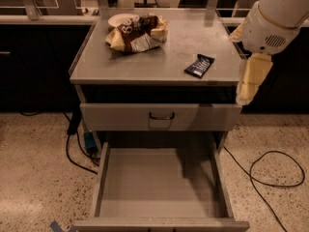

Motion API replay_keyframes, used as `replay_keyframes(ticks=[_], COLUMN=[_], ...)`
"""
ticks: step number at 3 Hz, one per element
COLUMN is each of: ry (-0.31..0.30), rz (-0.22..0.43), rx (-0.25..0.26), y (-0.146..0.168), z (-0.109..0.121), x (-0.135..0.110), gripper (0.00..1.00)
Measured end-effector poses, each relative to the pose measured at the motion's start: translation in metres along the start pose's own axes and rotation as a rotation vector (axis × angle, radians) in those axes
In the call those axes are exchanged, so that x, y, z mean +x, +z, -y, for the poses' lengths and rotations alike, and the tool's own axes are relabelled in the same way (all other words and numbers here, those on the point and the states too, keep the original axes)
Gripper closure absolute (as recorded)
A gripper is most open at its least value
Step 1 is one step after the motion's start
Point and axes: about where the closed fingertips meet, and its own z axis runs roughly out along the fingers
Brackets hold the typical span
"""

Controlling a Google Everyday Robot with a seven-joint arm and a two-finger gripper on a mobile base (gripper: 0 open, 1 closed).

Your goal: Place rxbar blueberry into middle drawer

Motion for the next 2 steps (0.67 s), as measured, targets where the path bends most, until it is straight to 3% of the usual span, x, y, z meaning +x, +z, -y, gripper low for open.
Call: replay_keyframes(ticks=[1,2], ry=[-0.079,-0.081], rz=[0.014,0.014], rx=[-0.046,-0.045], y=[0.0619,0.0628], z=[0.0583,0.0591], x=[-0.0301,-0.0305], gripper=[0.00,0.00])
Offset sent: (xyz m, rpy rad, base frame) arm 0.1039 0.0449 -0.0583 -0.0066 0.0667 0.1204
